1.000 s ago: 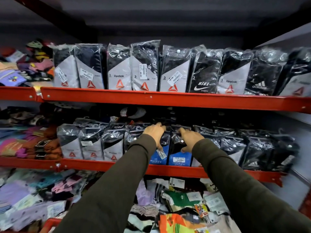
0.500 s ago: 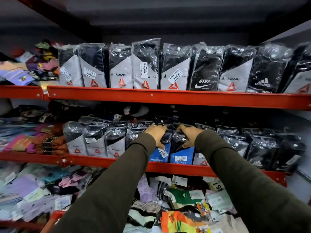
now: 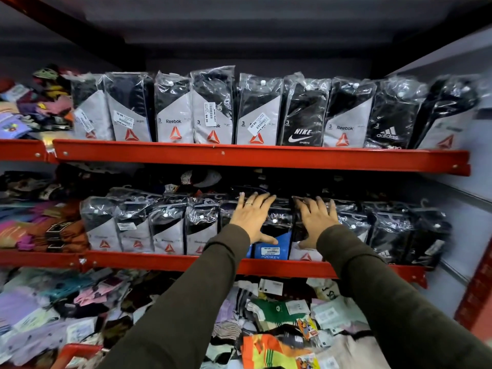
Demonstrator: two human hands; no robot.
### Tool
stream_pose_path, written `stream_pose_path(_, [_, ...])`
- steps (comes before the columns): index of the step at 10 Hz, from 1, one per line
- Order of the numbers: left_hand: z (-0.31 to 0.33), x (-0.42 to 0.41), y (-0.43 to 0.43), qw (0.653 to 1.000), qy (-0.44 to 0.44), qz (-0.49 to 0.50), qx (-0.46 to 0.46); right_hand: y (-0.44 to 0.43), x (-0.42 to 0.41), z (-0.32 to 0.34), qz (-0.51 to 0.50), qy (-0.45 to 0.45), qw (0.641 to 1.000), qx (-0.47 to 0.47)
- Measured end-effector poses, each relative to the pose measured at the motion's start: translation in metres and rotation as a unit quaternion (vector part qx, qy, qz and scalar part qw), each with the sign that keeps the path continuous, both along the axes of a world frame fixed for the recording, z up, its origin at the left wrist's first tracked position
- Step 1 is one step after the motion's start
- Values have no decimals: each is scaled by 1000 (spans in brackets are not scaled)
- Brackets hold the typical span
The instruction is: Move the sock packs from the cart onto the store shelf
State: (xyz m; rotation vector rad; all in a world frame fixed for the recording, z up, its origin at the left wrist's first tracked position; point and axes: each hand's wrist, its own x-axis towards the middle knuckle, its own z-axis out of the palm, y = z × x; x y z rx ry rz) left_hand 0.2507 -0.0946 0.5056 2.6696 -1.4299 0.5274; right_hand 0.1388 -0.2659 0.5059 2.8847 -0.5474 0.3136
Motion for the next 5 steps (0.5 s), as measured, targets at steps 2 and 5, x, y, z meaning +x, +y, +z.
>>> stream_pose_path(2, [-25, -9, -19, 999, -26, 39, 2, -8, -13, -19, -30, -18, 998, 44])
stream_pose_path(5, [-10, -28, 12, 977, -111, -15, -179, 18, -35, 3, -17, -226, 974, -10])
